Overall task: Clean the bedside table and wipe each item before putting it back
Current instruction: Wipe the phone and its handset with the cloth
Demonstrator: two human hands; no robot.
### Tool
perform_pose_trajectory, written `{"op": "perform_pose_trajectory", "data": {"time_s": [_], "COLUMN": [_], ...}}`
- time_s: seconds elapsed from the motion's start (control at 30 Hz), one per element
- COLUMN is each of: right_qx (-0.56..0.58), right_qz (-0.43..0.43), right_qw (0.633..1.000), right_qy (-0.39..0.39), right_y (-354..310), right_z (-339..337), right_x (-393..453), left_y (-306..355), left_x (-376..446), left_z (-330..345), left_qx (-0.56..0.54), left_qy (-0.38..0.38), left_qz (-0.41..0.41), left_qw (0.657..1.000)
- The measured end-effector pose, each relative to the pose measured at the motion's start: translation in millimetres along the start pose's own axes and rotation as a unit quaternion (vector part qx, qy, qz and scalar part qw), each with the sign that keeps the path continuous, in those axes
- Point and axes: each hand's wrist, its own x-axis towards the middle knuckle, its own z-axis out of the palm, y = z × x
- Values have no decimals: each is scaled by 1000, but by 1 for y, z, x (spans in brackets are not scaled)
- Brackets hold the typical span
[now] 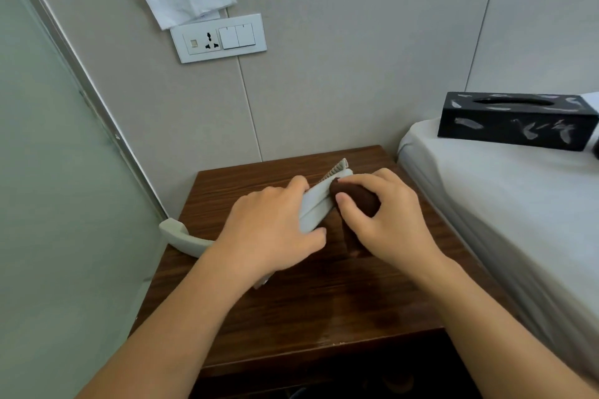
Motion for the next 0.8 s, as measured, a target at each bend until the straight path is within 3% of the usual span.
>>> {"op": "perform_pose_trajectory", "data": {"time_s": [0.17, 0.33, 0.5, 0.8], "right_qx": [37, 81, 145, 166], "right_qz": [23, 57, 18, -15], "right_qw": [999, 988, 979, 978], "right_qy": [-9, 120, 140, 126], "right_y": [12, 22, 9, -1], "right_z": [-14, -42, -42, -24], "right_x": [-1, 3, -1, -12], "left_y": [14, -26, -54, -80], "left_x": [23, 8, -15, -47], "left_z": [5, 9, 24, 48], "left_qx": [49, -90, -319, -510], "left_qy": [4, 101, 128, 176], "left_qz": [20, 52, 110, 67], "left_qw": [999, 989, 932, 839]}}
